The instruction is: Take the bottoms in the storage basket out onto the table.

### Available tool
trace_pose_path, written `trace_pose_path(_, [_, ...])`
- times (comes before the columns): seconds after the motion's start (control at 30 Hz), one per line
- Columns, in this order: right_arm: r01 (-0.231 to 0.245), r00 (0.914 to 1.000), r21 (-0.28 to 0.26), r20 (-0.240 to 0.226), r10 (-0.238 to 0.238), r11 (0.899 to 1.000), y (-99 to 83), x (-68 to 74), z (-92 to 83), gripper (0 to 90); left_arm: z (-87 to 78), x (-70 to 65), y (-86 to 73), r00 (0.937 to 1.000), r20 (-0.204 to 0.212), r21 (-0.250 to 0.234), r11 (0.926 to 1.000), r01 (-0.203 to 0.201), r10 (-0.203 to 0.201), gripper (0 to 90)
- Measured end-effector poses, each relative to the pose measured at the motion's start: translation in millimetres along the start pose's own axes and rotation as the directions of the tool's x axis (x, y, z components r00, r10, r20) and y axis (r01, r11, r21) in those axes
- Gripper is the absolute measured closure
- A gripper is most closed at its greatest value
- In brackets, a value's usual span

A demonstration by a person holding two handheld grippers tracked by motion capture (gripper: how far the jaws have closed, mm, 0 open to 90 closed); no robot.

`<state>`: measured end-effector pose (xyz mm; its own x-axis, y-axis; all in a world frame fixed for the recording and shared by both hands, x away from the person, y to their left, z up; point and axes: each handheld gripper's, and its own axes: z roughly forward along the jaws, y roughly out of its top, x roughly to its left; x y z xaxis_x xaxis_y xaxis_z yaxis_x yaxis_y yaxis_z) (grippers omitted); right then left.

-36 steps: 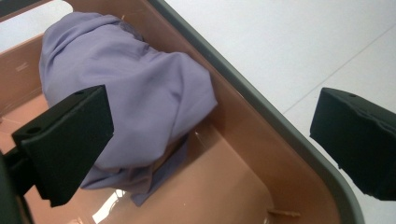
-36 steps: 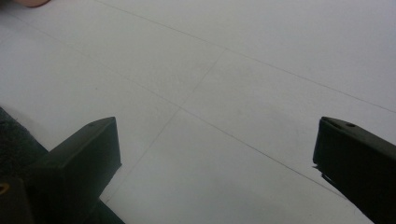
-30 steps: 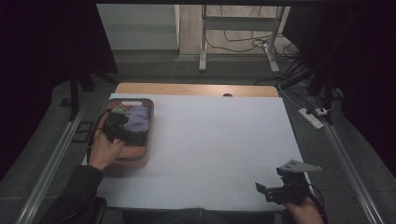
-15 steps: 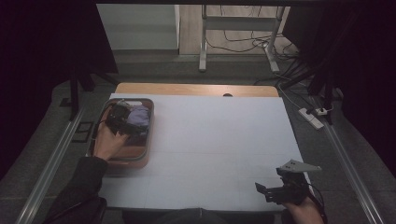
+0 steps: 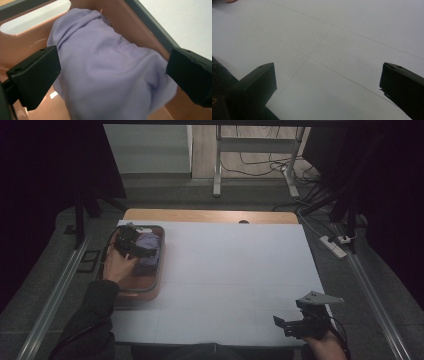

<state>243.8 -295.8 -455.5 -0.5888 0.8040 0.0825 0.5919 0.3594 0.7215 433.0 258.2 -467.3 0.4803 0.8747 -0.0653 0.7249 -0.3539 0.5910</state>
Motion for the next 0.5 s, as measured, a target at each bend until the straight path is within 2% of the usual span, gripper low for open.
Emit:
trace_pose_path(0.17, [-0.001, 1.0, 0.0, 0.0, 0.001, 1.0, 0.0, -0.1, 0.0, 0.4, 10.0, 3.3, 4.5, 0.9999, -0.012, 0.011, 0.9999, -0.007, 0.007, 0.0])
trace_pose_path(0.33, [-0.001, 1.0, 0.0, -0.001, 0.001, 1.0, -0.1, -0.1, 0.0, 0.4, 24.6, 2.3, 8.1, 0.9995, -0.017, 0.07, 0.9972, -0.025, 0.026, 0.0])
trace_pose_path(0.5, [-0.001, 1.0, 0.001, -0.001, 0.001, 1.0, -0.1, -0.2, 0.0, 0.4, 30.3, 3.3, 11.5, 0.9996, -0.028, 0.097, 0.9953, -0.003, 0.006, 0.0])
